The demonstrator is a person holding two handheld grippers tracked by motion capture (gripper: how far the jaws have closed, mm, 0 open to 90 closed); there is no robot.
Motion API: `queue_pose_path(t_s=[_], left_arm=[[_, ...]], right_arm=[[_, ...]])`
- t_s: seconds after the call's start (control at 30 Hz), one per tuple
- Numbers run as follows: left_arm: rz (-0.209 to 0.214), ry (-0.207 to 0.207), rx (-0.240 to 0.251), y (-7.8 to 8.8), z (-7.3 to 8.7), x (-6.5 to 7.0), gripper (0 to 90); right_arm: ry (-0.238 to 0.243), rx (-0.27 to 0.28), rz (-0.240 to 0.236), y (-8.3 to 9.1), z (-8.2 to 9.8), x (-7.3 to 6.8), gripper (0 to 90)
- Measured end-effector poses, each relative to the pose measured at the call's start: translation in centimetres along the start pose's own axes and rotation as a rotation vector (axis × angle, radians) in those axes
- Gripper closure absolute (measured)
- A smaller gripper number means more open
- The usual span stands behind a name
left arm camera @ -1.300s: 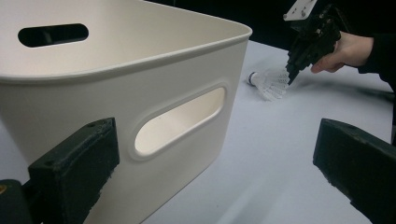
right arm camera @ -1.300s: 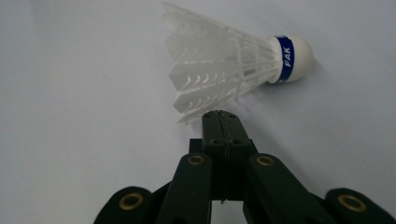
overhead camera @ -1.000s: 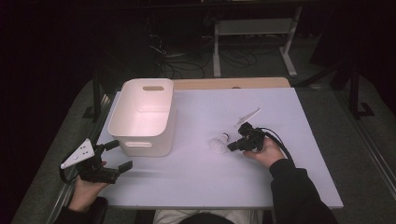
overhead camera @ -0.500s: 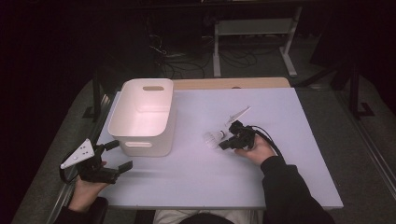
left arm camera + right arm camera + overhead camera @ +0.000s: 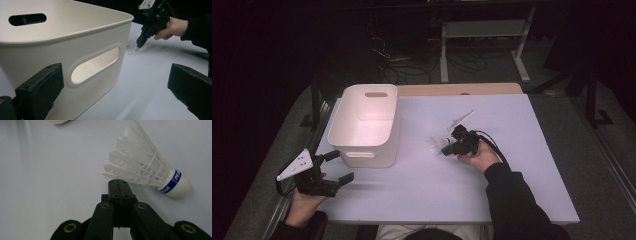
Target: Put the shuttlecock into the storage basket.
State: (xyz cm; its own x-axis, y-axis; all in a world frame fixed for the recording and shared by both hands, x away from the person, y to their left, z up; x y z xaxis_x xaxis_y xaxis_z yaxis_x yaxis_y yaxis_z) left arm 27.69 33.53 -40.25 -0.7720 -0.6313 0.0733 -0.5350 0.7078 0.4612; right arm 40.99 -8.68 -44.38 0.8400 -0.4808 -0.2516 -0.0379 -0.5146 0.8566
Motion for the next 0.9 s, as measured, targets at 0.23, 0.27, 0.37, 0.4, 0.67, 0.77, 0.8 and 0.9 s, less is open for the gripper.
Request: queue_pose_path(t_s=[0.23,0.27,0.37,0.4,0.67,0.77,0.8,0.9], left_arm=[[0.001,0.000,0.000,0.0,0.0,0.0,0.2],[0.001,0.000,0.000,0.0,0.0,0.0,0.1],[0.001,0.000,0.000,0.0,0.0,0.0,0.1],[0.001,0.000,0.000,0.0,0.0,0.0,0.1],[0.001,0.000,0.000,0.0,0.0,0.0,0.1],[0.001,0.000,0.000,0.0,0.0,0.0,0.2],[0.001,0.000,0.000,0.0,0.0,0.0,0.2],[0.001,-0.001,-0.001,0.0,0.0,0.0,0.1]], right_arm=[[-0.003,0.006,0.002,-0.5,-0.6,0.3,89.0],[-0.003,0.004,0.003,-0.5,-0.6,0.3,89.0],[-0.011,0.008,0.004,-0.7,-0.6,0.5,89.0],[-0.010,0.013,0.005,-0.8,-0.6,0.6,89.0],[-0.025,0.020,0.005,-1.0,-0.8,1.3,89.0],[-0.028,0.023,0.006,-0.9,-1.0,1.5,89.0],[-0.028,0.026,0.006,-0.8,-1.2,1.6,89.0],[-0.027,0.022,0.007,-0.9,-1.6,1.7,89.0]])
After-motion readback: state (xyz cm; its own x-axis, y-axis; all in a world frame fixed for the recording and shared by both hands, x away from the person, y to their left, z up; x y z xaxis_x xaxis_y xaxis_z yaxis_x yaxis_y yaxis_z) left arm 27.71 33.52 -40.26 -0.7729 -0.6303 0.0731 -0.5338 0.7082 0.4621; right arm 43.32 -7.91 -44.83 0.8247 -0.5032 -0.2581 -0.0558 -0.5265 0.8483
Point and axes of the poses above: each handheld gripper's, and its own axes: y roughly backward along the jaws, z roughly out of its underside, x roughly to its right, the point moved 2 cm from there along -y, roughly forward along the jaws, and after that the axes turned 11 degrees about -x, right-handed, at the moved point
